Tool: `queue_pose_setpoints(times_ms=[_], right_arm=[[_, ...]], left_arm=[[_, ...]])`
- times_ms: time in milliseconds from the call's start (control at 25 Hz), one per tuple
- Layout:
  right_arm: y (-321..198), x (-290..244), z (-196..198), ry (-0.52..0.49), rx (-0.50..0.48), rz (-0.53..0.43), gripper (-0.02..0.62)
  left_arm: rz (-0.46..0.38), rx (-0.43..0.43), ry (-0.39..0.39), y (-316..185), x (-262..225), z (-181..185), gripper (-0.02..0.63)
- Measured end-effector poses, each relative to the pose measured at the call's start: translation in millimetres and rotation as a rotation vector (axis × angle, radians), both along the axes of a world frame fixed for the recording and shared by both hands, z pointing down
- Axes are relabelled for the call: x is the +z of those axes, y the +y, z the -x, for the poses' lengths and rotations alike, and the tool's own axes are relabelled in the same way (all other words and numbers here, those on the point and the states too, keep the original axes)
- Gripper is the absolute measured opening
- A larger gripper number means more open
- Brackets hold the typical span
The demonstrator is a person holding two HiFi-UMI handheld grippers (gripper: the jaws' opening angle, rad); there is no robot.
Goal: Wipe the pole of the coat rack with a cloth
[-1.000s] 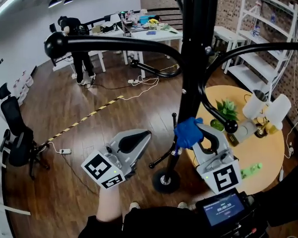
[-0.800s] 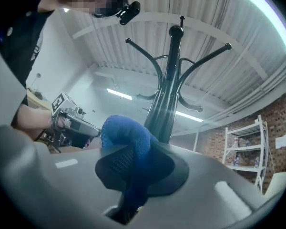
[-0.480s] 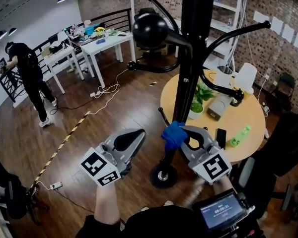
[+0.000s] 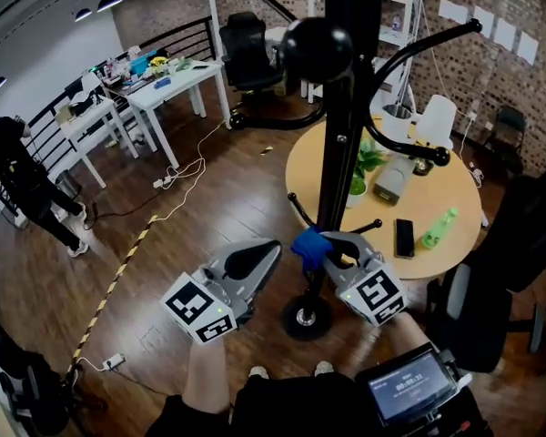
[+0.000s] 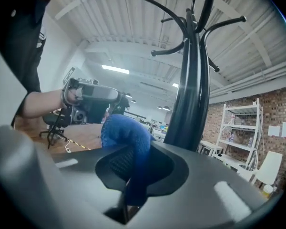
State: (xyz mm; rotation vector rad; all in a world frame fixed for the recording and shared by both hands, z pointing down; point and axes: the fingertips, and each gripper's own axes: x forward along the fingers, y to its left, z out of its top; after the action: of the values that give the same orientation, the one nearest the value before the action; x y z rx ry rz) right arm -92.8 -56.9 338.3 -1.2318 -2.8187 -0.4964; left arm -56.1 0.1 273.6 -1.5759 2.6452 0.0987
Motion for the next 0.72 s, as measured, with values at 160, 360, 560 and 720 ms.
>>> queue_pose_setpoints(times_ms=[160,360,560,720], right_arm=[[6.4,50.1,10.7,0.179,0.129,-0.026,0.044],[3.5,60.8,-2.5,0.393,0.167,0.108,0.044],[6.4,47.4,-37.0,0.480,0.083,0.174,0.044],[13.5,44.5,-43.9,0.477,0.039,0.118,0.044]], left_arm=[[0.024,0.151,0.019,7.3,11.6,-1.4,0.000],[0.050,0.303,0.050,10.1,26.4,-9.9,0.000],[0.035,0.349,0.048,6.2,20.3,-16.1,0.000],[0.020,0.331,0.048,5.1,14.0,-16.2,0.000]])
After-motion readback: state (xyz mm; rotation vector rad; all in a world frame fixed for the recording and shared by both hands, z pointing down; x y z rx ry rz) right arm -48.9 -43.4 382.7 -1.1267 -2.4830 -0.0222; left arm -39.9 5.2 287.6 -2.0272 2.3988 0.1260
